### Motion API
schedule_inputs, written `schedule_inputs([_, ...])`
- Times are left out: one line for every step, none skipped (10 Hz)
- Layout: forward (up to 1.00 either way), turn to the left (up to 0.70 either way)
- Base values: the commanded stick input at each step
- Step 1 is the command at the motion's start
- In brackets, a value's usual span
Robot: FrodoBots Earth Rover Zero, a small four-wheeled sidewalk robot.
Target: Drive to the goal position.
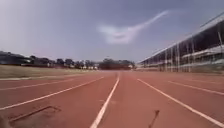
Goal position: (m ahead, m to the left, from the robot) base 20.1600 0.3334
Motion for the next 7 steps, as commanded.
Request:
schedule_inputs([0.70, -0.35])
schedule_inputs([0.70, -0.35])
schedule_inputs([0.70, -0.35])
schedule_inputs([0.70, -0.35])
schedule_inputs([0.70, 0.00])
schedule_inputs([0.70, 0.00])
schedule_inputs([0.70, 0.00])
